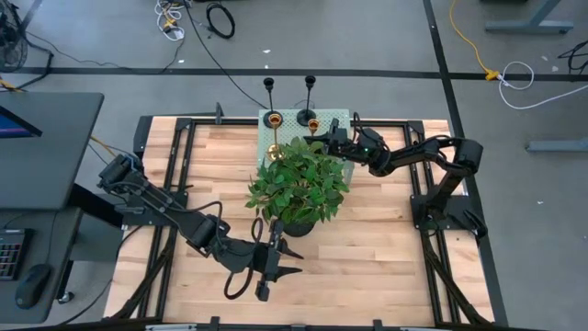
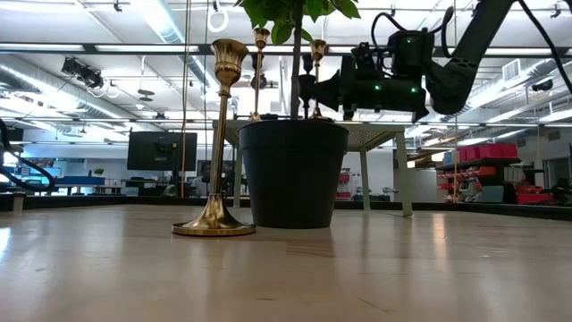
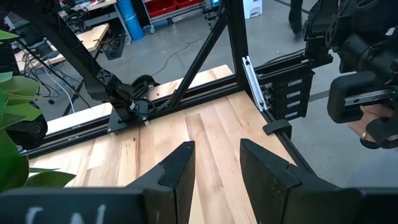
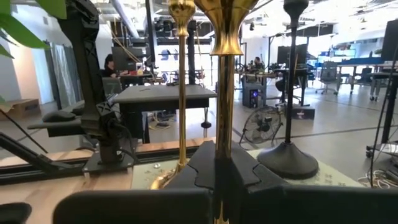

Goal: Pick & Place candle stick holders
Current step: Put the left gold candle holder on the shelf

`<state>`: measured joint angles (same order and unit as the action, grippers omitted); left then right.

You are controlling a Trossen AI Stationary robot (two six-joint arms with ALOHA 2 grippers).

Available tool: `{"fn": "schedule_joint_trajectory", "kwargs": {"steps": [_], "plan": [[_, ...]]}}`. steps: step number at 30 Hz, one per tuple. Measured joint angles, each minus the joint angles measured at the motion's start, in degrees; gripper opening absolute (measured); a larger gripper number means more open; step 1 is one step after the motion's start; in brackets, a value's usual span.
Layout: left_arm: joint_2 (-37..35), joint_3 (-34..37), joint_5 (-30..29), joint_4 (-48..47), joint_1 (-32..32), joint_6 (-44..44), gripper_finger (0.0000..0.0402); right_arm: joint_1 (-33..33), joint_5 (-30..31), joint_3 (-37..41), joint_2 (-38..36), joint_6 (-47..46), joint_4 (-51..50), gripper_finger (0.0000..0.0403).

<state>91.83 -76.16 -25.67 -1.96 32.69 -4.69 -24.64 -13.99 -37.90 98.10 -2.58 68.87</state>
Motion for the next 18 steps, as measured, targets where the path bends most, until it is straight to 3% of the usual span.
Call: {"fn": "schedule_joint_trajectory", "kwargs": {"steps": [18], "plan": [[0.00, 0.00, 0.00, 0.00, 0.00, 0.04, 0.0131, 0.66, 0.01, 0.00, 0.00, 0.00, -0.79, 0.0026]]}}
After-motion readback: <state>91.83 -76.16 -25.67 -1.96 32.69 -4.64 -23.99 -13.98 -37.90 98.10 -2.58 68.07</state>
